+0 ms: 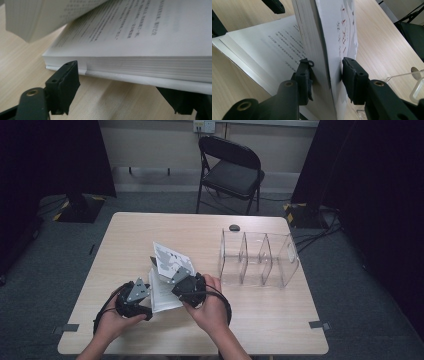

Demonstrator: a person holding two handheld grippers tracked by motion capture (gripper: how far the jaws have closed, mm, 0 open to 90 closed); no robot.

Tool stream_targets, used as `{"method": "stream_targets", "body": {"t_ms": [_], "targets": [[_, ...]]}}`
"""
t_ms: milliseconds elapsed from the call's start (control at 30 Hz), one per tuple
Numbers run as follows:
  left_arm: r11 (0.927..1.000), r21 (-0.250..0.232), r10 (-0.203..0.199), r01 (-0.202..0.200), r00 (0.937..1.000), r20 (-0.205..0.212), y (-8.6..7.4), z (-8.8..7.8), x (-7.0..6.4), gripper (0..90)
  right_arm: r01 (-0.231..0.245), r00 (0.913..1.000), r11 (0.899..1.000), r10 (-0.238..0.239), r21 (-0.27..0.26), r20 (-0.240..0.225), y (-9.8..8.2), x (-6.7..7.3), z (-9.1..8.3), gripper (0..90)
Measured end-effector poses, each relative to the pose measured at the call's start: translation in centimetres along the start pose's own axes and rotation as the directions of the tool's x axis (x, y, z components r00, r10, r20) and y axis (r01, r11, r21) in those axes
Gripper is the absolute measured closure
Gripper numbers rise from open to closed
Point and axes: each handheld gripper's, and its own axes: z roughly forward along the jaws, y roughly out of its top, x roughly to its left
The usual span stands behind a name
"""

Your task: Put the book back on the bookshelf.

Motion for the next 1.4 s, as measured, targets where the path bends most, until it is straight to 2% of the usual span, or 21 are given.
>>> {"method": "stream_targets", "body": {"t_ms": [67, 167, 267, 333, 400, 467, 567, 600, 667, 733, 767, 867, 1000, 1100, 1133, 1167, 1200, 1267, 1300, 1333, 1400], "targets": [[0.9999, -0.011, 0.003, -0.003, 1.0, -0.001, 0.3, -0.3, -0.1, 21.5, 0.015, 0.9999, 1.0, -0.015, 0.008, -0.005, 0.3, -0.1, -0.1, 59.6], [0.9991, -0.015, 0.04, -0.04, 0.9992, -0.001, 0.6, -0.6, -0.2, 25.2, 0.021, 0.9997, 1.0, -0.02, 0.019, -0.01, 0.6, -0.2, -0.2, 59.6], [0.9937, -0.022, 0.11, -0.11, 0.9939, -0.005, 1.0, -0.8, -0.5, 25.4, 0.036, 0.9992, 0.999, -0.036, 0.027, -0.015, 0.8, -0.2, -0.2, 59.4], [0.9928, -0.018, 0.119, -0.119, 0.993, -0.001, 1.1, -0.8, -0.4, 25.5, 0.03, 0.9994, 0.999, -0.03, 0.032, -0.019, 0.9, -0.3, -0.2, 59.3], [0.993, -0.033, 0.114, -0.114, 0.9934, 0.01, 1.1, -0.7, -0.5, 25.2, 0.028, 0.9995, 0.999, -0.027, 0.029, -0.019, 1.0, -0.4, -0.2, 59.2], [0.9906, -0.046, 0.129, -0.129, 0.9916, 0.009, 1.4, -0.8, -0.6, 26.7, 0.03, 0.9993, 0.999, -0.029, 0.035, -0.024, 1.1, -0.5, -0.2, 59.1], [0.9827, -0.059, 0.175, -0.175, 0.9845, -0.015, 1.7, -1.1, -0.8, 31.1, 0.049, 0.9983, 0.998, -0.048, 0.039, -0.032, 1.1, -0.6, -0.2, 58.7], [0.9793, -0.051, 0.195, -0.196, 0.9806, -0.022, 1.8, -1.3, -0.9, 33.9, 0.05, 0.9982, 0.998, -0.049, 0.04, -0.035, 1.2, -0.7, -0.2, 58.7], [0.9761, -0.043, 0.212, -0.213, 0.9769, -0.026, 2.1, -1.8, -0.8, 40.6, 0.05, 0.9981, 0.998, -0.049, 0.047, -0.037, 1.3, -0.6, -0.3, 58.5], [0.9754, -0.037, 0.217, -0.217, 0.976, -0.022, 2.3, -2.3, -0.6, 43.6, 0.055, 0.9974, 0.997, -0.053, 0.048, -0.048, 1.6, -0.5, -0.5, 57.9], [0.9771, -0.041, 0.208, -0.209, 0.9779, -0.019, 2.3, -2.5, -0.6, 45.2, 0.063, 0.9968, 0.997, -0.061, 0.039, -0.051, 1.7, -0.5, -0.6, 57.2], [0.9747, -0.024, 0.222, -0.222, 0.975, -0.013, 2.4, -2.7, -0.5, 49.4, 0.048, 0.995, 0.999, -0.046, 0.014, -0.089, 2.0, -0.6, -0.7, 52.7], [0.9708, -0.013, 0.24, -0.24, 0.9708, 0.003, 2.5, -2.8, -0.2, 50.2, 0.074, 0.9926, 0.997, -0.072, 0.014, -0.098, 1.9, -0.2, -0.6, 50.4], [0.9723, -0.02, 0.233, -0.233, 0.9722, 0.021, 2.5, -3.0, 0.0, 50.5, -0.004, 0.9905, 1.0, 0.001, -0.022, -0.137, 1.4, -0.9, -0.8, 43.9], [0.9734, -0.02, 0.229, -0.228, 0.9731, 0.025, 2.5, -3.1, 0.1, 50.9, -0.041, 0.9864, 0.999, 0.037, -0.026, -0.16, 1.1, -1.4, -1.0, 36.3], [0.9725, -0.009, 0.233, -0.233, 0.9722, 0.025, 2.5, -3.2, 0.3, 52.4, -0.1, 0.9768, 0.995, 0.093, -0.025, -0.193, 0.9, -1.9, -1.3, 31.9], [0.9731, -0.014, 0.23, -0.23, 0.9726, 0.03, 2.5, -3.2, 0.4, 53.0, -0.127, 0.9685, 0.991, 0.118, -0.03, -0.219, 0.6, -2.3, -1.7, 32.9], [0.9762, -0.016, 0.216, -0.216, 0.9758, 0.029, 2.5, -3.4, 0.7, 53.7, -0.128, 0.9749, 0.991, 0.118, -0.038, -0.189, 0.1, -3.0, -2.7, 32.1], [0.9768, -0.015, 0.214, -0.214, 0.9764, 0.028, 2.5, -3.4, 0.7, 54.1, -0.133, 0.9745, 0.99, 0.122, -0.048, -0.188, -0.3, -3.3, -3.2, 31.0], [0.976, -0.009, 0.218, -0.218, 0.9756, 0.027, 2.6, -3.5, 0.9, 54.7, -0.155, 0.9704, 0.986, 0.142, -0.053, -0.195, -0.8, -3.5, -3.6, 30.2], [0.9793, -0.014, 0.202, -0.202, 0.9786, 0.037, 2.8, -3.5, 1.1, 55.0, -0.197, 0.9631, 0.978, 0.179, -0.072, -0.201, -2.0, -3.9, -4.0, 28.3]]}}
